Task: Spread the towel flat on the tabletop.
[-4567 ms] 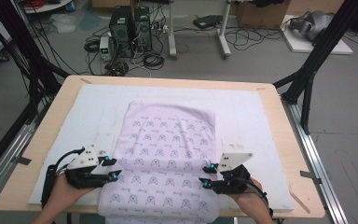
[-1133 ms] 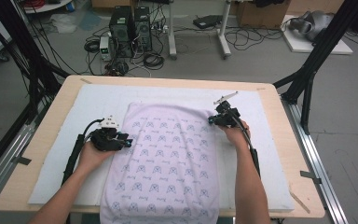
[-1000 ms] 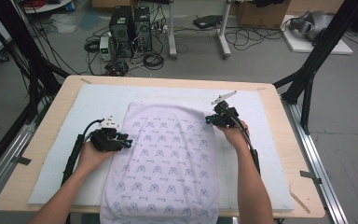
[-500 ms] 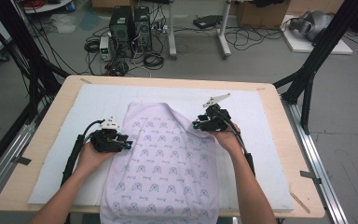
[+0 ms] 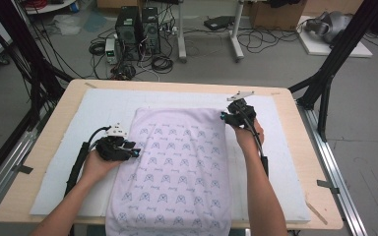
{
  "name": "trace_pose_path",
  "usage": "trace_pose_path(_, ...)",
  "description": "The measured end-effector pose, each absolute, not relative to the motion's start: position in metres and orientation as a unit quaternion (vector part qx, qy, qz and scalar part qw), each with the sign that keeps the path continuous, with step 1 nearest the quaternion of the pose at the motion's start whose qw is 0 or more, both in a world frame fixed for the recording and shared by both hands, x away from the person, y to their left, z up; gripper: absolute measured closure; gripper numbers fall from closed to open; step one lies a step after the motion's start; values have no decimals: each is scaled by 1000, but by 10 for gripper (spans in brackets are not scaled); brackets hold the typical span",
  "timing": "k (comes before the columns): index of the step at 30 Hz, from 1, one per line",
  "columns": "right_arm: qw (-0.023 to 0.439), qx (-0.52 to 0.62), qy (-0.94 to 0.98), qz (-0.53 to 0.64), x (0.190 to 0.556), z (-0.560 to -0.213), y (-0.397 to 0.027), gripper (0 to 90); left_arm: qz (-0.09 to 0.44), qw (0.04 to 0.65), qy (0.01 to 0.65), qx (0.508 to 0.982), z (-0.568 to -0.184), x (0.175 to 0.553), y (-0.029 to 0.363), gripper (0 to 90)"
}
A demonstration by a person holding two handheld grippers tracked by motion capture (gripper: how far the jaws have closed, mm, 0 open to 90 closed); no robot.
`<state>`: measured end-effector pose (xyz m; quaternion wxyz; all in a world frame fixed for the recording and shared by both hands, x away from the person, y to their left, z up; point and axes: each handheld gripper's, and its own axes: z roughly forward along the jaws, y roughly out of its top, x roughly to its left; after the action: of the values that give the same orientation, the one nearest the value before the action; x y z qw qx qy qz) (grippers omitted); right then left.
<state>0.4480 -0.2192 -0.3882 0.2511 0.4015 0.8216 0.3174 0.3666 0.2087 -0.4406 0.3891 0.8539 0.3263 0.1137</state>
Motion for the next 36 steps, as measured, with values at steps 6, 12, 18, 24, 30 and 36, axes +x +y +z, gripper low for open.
trace_pose_path(6,193,378,844,329,434,-405,-215,581,122,395,330,849,-437,365,211,538)
trace_pose_path(12,136,370,840,374,421,-406,-220,511,128,408,341,837,-432,364,215,508)
trace_pose_path(18,102,363,826,420,411,-406,-227,414,131,411,358,828,-425,368,220,466)
trace_pose_path(24,97,341,831,430,403,-405,-225,354,137,422,357,822,-409,375,222,418)
trace_pose_path(30,87,329,831,441,397,-402,-225,311,146,433,363,812,-398,381,226,384)
trace_pose_path(36,85,334,830,438,387,-409,-226,277,140,426,365,816,-401,385,224,366)
